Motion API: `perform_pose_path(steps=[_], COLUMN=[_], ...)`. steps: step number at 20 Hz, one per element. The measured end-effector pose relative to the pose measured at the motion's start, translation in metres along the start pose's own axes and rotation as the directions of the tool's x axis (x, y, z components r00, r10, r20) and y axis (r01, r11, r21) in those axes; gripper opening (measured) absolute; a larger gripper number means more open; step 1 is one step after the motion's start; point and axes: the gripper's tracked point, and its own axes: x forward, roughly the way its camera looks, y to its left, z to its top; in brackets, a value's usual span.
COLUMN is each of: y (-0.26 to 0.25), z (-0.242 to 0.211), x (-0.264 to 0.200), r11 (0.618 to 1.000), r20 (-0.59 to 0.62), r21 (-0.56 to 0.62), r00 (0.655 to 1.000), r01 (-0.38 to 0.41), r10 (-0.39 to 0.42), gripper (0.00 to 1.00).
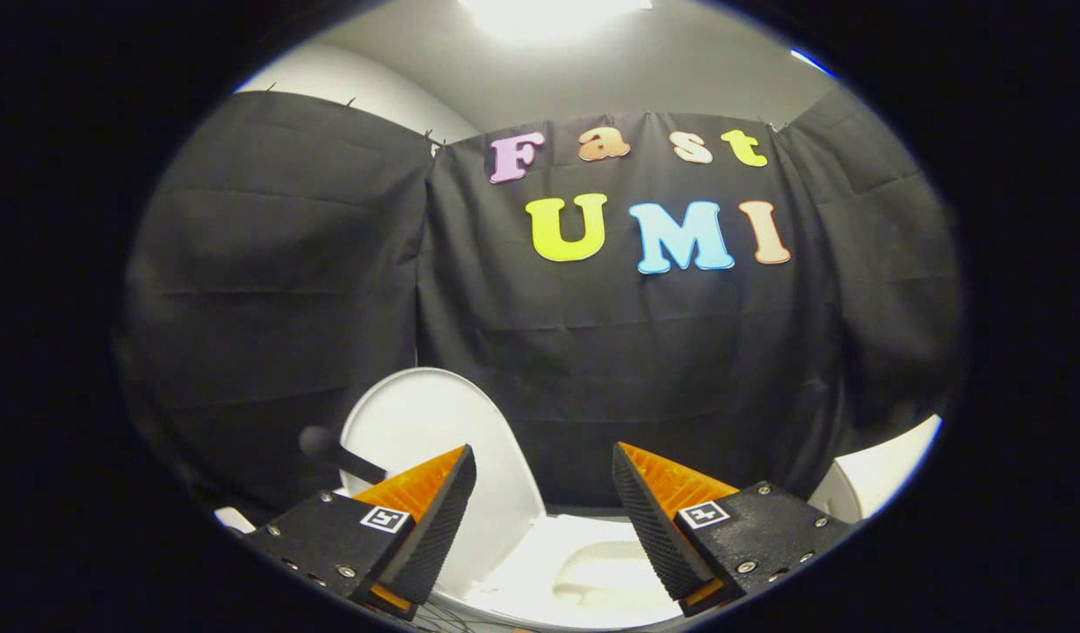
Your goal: Open the toilet lid.
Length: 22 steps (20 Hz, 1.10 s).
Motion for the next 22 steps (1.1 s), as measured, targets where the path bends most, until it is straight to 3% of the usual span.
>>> perform_pose_path(steps=[10,15,22], y=[-0.105,-0.136,-0.165], z=[-0.042,-0.052,-0.106], x=[-0.041,-0.063,-0.097], r11=[0.988,0.983,0.97], r20=[-0.046,-0.046,-0.117], r21=[-0.088,-0.091,-0.06], r00=[0.991,0.985,0.963], r01=[0.125,0.161,0.236], r10=[-0.129,-0.166,-0.241], gripper=[0.95,0.95,0.95])
